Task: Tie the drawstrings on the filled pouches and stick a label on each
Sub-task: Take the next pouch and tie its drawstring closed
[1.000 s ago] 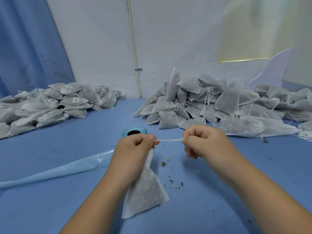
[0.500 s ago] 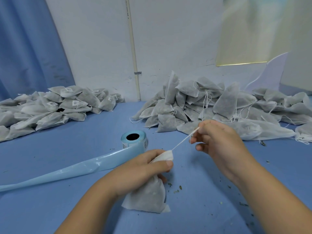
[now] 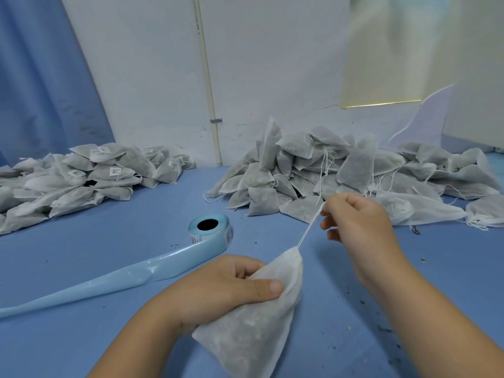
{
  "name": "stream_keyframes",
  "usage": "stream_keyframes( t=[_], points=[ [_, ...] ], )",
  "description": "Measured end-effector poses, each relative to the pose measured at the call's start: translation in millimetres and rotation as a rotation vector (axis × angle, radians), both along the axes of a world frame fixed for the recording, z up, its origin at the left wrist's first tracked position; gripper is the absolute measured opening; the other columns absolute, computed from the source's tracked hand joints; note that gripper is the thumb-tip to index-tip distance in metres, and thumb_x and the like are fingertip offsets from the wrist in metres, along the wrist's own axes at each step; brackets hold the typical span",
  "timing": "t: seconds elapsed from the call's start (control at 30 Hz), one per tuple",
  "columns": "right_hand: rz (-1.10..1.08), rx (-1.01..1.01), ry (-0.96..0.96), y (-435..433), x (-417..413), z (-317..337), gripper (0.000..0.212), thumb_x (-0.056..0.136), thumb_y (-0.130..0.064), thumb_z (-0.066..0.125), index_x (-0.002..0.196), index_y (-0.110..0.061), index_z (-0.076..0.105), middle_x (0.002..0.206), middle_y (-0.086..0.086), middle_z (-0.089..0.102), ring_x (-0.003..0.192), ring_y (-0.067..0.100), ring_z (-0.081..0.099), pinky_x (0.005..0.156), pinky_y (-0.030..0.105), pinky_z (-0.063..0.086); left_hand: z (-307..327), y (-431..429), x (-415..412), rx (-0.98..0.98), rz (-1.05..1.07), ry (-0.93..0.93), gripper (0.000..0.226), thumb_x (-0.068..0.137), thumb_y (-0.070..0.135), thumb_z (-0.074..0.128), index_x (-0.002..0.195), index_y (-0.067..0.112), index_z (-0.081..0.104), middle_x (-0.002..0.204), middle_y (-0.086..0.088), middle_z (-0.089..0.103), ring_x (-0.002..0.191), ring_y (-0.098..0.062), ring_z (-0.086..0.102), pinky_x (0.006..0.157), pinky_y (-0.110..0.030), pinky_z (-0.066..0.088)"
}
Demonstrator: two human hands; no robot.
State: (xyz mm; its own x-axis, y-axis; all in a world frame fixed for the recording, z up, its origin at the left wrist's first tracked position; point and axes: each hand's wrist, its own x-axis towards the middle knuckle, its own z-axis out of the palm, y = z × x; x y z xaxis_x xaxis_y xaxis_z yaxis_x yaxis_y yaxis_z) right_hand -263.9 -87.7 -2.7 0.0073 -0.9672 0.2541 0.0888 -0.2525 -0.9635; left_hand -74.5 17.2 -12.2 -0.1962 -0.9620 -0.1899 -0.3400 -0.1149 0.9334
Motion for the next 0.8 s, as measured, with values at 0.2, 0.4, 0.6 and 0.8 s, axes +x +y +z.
stream_keyframes(
  t=[0.2, 0.4, 0.6, 0.8],
  points=[
    [-0.014, -0.366, 0.141, 20, 11, 4, 0.013, 0.074, -0.013, 0.062, 0.065, -0.021, 0.057, 0.057, -0.012, 0.053, 0.05, 0.002, 0.042, 0.048, 0.013, 0.035, -10, -7, -11, -0.12, 0.347, -0.106, 0.054, 0.066, 0.053, 0.066, 0.08, 0.001, 0.058, 0.07, 0.0, 0.056, 0.064, -0.014, 0.053, 0.067, -0.032, 0.039],
    [0.132, -0.806, 0.72, 43, 22, -5, 0.003, 0.071, -0.019, 0.058, 0.073, -0.019, 0.056, 0.075, -0.011, 0.05, 0.066, 0.011, 0.049, 0.054, 0.027, 0.042, -9, -11, -14, -0.232, 0.51, 0.001, 0.03, 0.077, 0.044, 0.067, 0.062, 0.022, 0.054, 0.061, 0.004, 0.049, 0.059, -0.015, 0.046, 0.062, -0.032, 0.036],
    [0.161, -0.864, 0.925, 43, 22, -7, 0.004, 0.075, -0.018, 0.064, 0.078, -0.021, 0.063, 0.081, -0.01, 0.054, 0.068, 0.01, 0.052, 0.052, 0.034, 0.047, -5, -11, -14, -0.217, 0.498, 0.159, 0.042, 0.074, 0.048, 0.063, 0.076, 0.007, 0.059, 0.074, -0.007, 0.05, 0.071, -0.019, 0.049, 0.069, -0.038, 0.039],
    [0.254, -0.742, 0.9, 35, 19, -9, 0.012, 0.087, -0.022, 0.057, 0.089, -0.03, 0.067, 0.093, -0.016, 0.052, 0.075, 0.009, 0.051, 0.059, 0.026, 0.043, -6, -11, -9, -0.133, 0.413, 0.31, 0.035, 0.092, 0.037, 0.062, 0.095, 0.003, 0.071, 0.088, -0.013, 0.072, 0.079, -0.023, 0.068, 0.082, -0.042, 0.056]
  ],
)
